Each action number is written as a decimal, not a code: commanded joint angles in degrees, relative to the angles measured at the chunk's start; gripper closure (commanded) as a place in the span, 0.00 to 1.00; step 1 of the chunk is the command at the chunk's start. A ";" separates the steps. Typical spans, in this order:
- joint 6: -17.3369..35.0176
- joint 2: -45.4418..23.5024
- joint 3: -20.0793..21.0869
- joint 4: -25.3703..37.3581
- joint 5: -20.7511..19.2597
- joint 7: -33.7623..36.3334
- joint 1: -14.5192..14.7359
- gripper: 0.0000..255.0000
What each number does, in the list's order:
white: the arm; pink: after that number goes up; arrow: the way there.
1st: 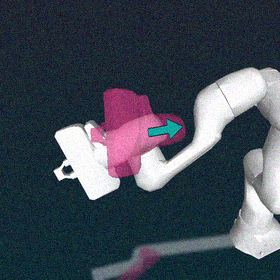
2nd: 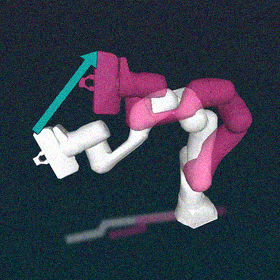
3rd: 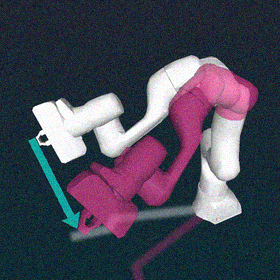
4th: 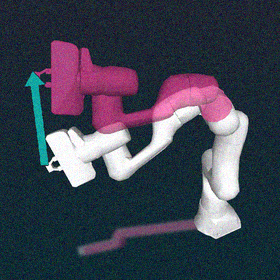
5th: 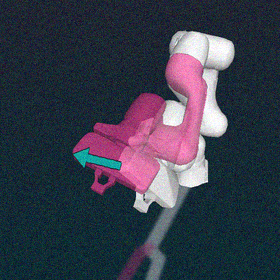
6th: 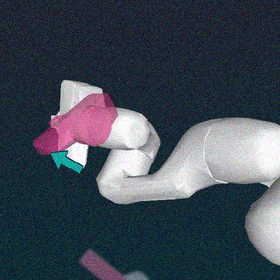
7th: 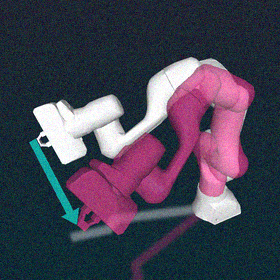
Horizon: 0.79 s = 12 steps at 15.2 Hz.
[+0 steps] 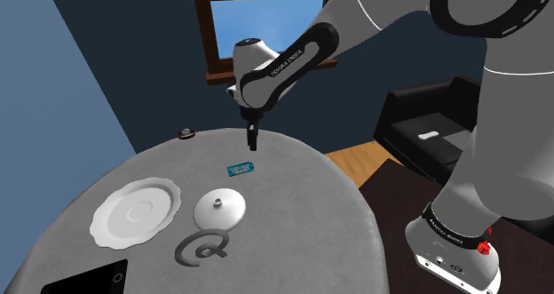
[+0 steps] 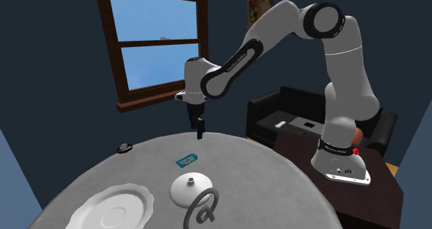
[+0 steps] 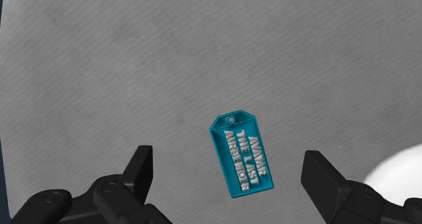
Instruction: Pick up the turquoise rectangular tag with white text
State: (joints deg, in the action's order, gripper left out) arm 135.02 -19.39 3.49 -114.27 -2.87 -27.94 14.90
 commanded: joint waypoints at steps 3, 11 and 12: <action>1.33 -7.57 1.35 5.52 -1.03 -2.75 1.22 0.00; 3.93 -16.13 2.18 10.80 -2.45 -4.69 2.64 0.00; 4.43 -16.70 2.12 10.87 -2.53 -4.65 2.68 0.00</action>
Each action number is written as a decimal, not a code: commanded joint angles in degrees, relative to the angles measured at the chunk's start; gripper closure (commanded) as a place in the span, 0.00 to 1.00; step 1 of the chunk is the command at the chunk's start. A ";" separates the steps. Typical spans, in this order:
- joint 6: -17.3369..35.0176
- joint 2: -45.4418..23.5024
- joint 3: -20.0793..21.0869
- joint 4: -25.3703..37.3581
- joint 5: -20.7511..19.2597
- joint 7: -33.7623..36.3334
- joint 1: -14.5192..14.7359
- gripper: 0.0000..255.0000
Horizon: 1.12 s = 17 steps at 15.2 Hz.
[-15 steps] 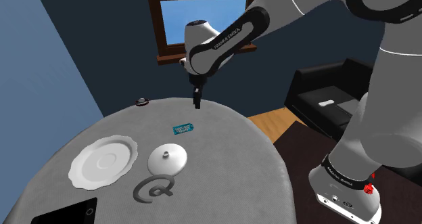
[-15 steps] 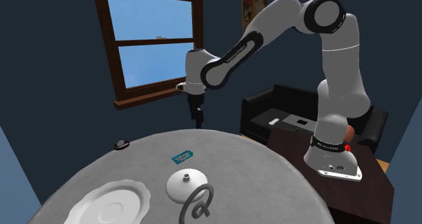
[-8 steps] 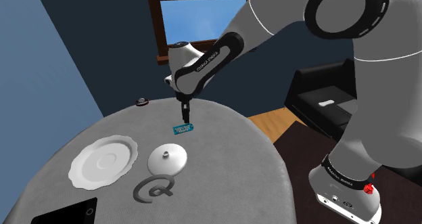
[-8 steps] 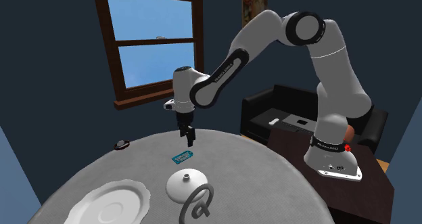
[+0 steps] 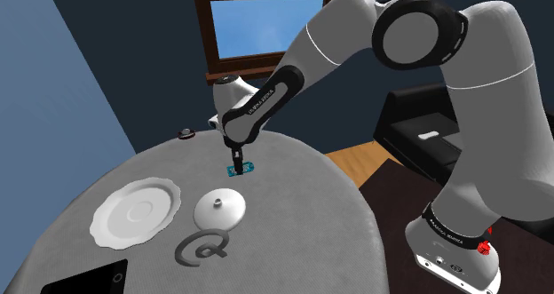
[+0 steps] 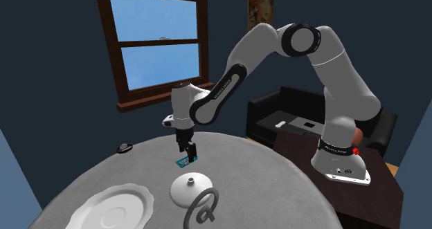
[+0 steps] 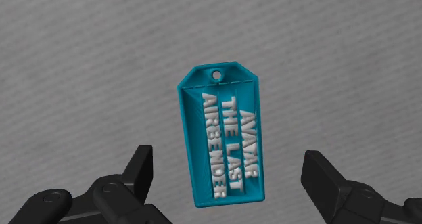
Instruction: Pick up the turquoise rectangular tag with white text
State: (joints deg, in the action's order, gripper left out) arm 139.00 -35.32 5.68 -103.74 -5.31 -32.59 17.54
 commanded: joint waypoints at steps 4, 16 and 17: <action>1.72 -2.27 -0.23 0.57 -0.27 0.13 0.16 0.00; 0.74 -1.10 -0.09 0.38 -0.14 0.04 0.06 1.00; 0.25 -0.52 -0.03 0.29 -0.07 0.00 0.02 1.00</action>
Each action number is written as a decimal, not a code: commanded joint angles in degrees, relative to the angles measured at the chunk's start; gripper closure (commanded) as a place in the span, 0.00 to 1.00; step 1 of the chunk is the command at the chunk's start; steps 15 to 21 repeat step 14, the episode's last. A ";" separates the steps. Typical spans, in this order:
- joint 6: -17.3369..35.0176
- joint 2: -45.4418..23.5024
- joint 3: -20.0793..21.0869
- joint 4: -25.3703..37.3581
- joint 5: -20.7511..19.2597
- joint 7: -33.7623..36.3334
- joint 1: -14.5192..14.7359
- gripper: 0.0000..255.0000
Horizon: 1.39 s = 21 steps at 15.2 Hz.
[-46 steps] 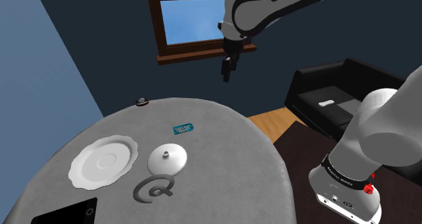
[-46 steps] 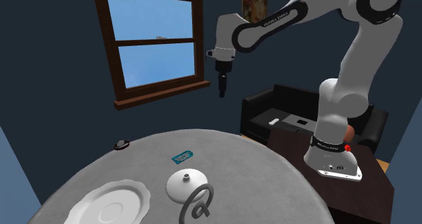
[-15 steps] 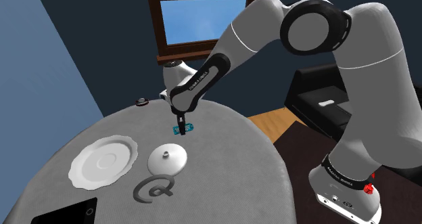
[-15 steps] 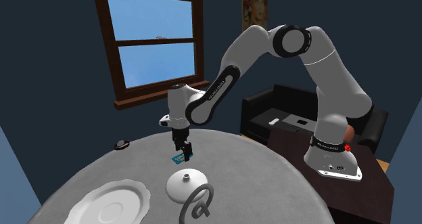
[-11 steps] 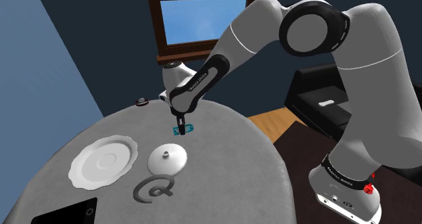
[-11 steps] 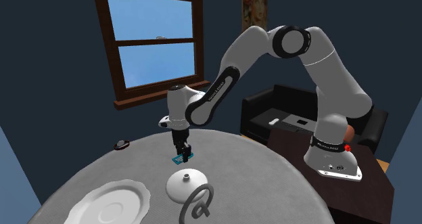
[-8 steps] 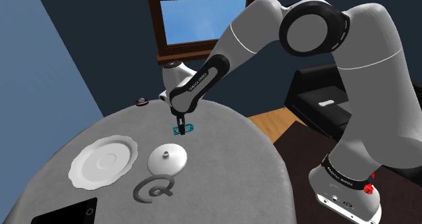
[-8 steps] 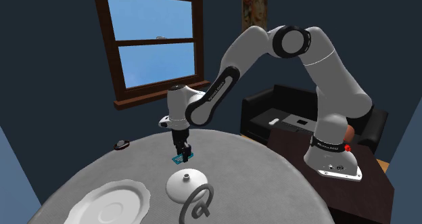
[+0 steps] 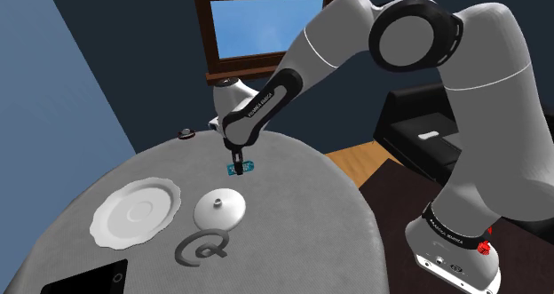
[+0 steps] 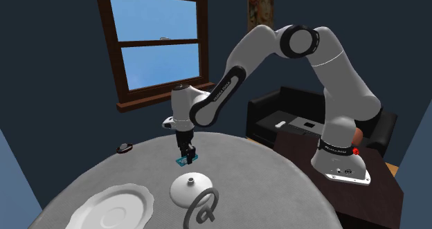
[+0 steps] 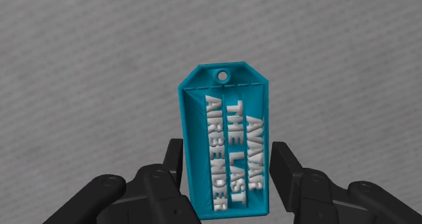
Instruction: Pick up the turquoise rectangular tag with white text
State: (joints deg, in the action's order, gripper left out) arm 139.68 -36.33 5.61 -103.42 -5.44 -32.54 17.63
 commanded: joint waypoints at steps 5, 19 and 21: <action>-3.02 3.26 0.32 -0.20 0.42 -0.29 -0.28 1.00; -6.96 6.91 0.69 0.09 0.95 -0.63 -0.53 1.00; -6.96 6.91 0.69 0.09 0.95 -0.63 -0.53 1.00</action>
